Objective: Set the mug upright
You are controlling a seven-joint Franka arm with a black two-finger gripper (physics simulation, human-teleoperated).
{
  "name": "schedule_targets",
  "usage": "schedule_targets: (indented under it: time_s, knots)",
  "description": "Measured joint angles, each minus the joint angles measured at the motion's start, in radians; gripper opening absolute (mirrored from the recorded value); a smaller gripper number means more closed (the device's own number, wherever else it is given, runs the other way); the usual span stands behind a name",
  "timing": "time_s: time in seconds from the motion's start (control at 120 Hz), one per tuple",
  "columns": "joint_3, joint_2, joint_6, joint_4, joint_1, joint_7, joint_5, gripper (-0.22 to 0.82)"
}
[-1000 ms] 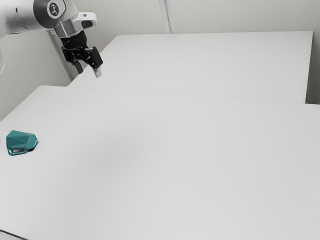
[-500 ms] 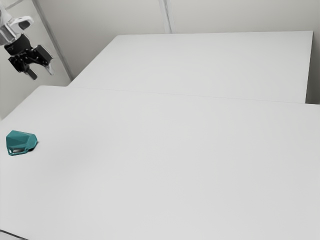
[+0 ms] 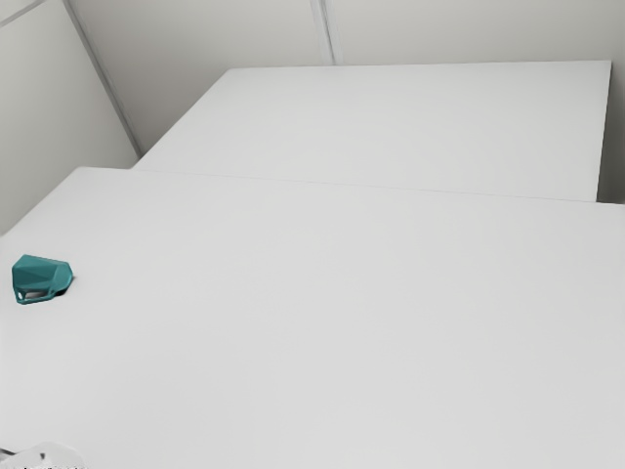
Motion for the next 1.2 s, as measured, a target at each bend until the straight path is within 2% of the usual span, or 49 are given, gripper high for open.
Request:
schedule_targets:
  time_s: [0.167,0.258,0.533,0.608,0.683,0.8,1.0,1.2]
  knots:
    - [-0.061,0.146,-0.01,0.109,0.097,0.088,-0.01,0.6]
    - [-0.116,0.212,0.003,0.143,0.15,0.132,-0.01,0.6]
    - [-0.14,0.446,0.071,0.306,0.166,0.241,-0.014,0.6]
    - [-0.189,0.488,0.096,0.322,0.183,0.266,-0.018,0.6]
    - [-0.238,0.515,0.114,0.324,0.2,0.289,-0.021,0.6]
    - [-0.27,0.526,0.13,0.31,0.205,0.318,-0.028,0.6]
    - [-0.271,0.528,0.133,0.256,0.206,0.357,-0.049,0.6]
    - [-0.265,0.528,0.07,0.221,0.204,0.381,-0.078,0.6]
